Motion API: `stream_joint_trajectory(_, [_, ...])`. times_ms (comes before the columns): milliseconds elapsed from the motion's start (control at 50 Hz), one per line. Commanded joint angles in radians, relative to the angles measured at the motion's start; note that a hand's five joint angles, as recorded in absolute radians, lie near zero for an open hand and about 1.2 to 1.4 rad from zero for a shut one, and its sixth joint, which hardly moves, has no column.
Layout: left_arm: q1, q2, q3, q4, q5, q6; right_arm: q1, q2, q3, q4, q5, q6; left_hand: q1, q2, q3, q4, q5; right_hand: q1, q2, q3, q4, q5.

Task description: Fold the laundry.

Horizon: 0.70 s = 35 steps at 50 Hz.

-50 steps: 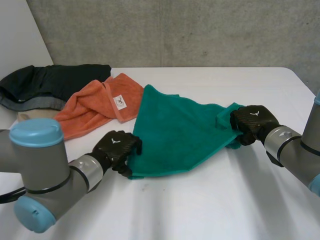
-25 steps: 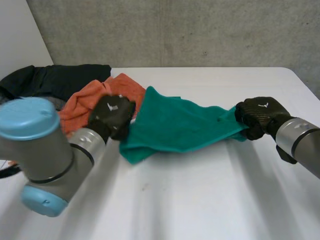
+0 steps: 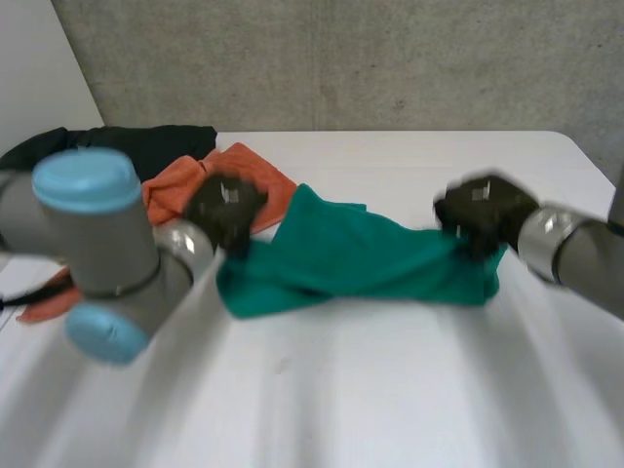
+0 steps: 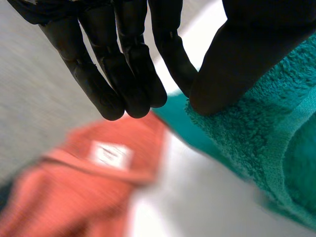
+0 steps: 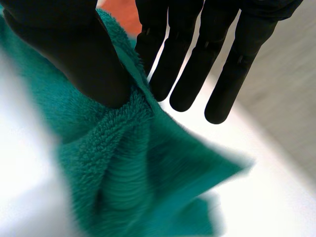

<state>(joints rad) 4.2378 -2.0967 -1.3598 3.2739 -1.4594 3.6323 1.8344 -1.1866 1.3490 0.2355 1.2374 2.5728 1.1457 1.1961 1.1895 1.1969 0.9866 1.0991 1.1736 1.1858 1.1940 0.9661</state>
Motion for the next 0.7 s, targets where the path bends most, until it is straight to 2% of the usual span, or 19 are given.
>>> stream_joint_trajectory(20, [0.016, 0.001, 0.408, 0.081, -0.076, -0.116, 0.049, -0.005, -0.189, -0.461, 0.175, 0.145, 0.251, 0.2, 0.207, 0.199, 0.235, 0.297, 0.223, 0.211, 0.202, 0.256])
stream_joint_trajectory(100, [0.039, 0.07, 0.487, 0.148, -0.169, -0.201, 0.048, -0.074, -0.186, -0.715, 0.24, 0.185, 0.251, 0.2, 0.207, 0.199, 0.235, 0.297, 0.223, 0.211, 0.202, 0.256])
stream_joint_trajectory(160, [0.042, 0.11, 0.473, 0.159, -0.171, -0.233, 0.055, -0.106, -0.15, -0.757, 0.234, 0.196, 0.251, 0.2, 0.207, 0.199, 0.235, 0.297, 0.223, 0.211, 0.202, 0.256])
stream_joint_trajectory(240, [0.05, 0.161, 0.345, 0.139, -0.096, -0.271, 0.077, -0.14, -0.05, -0.681, 0.169, 0.211, 0.251, 0.2, 0.207, 0.199, 0.235, 0.297, 0.223, 0.211, 0.202, 0.256])
stream_joint_trajectory(320, [0.063, 0.222, 0.074, 0.145, -0.02, -0.287, 0.089, -0.16, 0.057, -0.596, 0.117, 0.228, 0.251, 0.2, 0.207, 0.199, 0.235, 0.297, 0.223, 0.211, 0.202, 0.256])
stream_joint_trajectory(480, [0.09, 0.176, -0.273, 0.262, 0.008, -0.284, 0.074, -0.082, 0.26, -0.527, 0.063, 0.215, 0.251, 0.2, 0.207, 0.199, 0.235, 0.297, 0.223, 0.211, 0.202, 0.256])
stream_joint_trajectory(560, [0.1, 0.106, -0.331, 0.26, 0.011, -0.273, 0.057, 0.014, 0.305, -0.509, 0.066, 0.153, 0.251, 0.2, 0.207, 0.199, 0.235, 0.297, 0.223, 0.211, 0.202, 0.256])
stream_joint_trajectory(680, [0.105, 0.075, -0.344, 0.196, 0.028, -0.244, 0.043, 0.067, 0.322, -0.443, 0.068, 0.086, 0.251, 0.2, 0.207, 0.199, 0.235, 0.297, 0.223, 0.211, 0.202, 0.256])
stream_joint_trajectory(700, [0.108, 0.076, -0.346, 0.188, 0.04, -0.235, 0.042, 0.065, 0.323, -0.427, 0.068, 0.087, 0.164, 0.113, 0.12, 0.113, 0.148, 0.297, 0.223, 0.211, 0.202, 0.256])
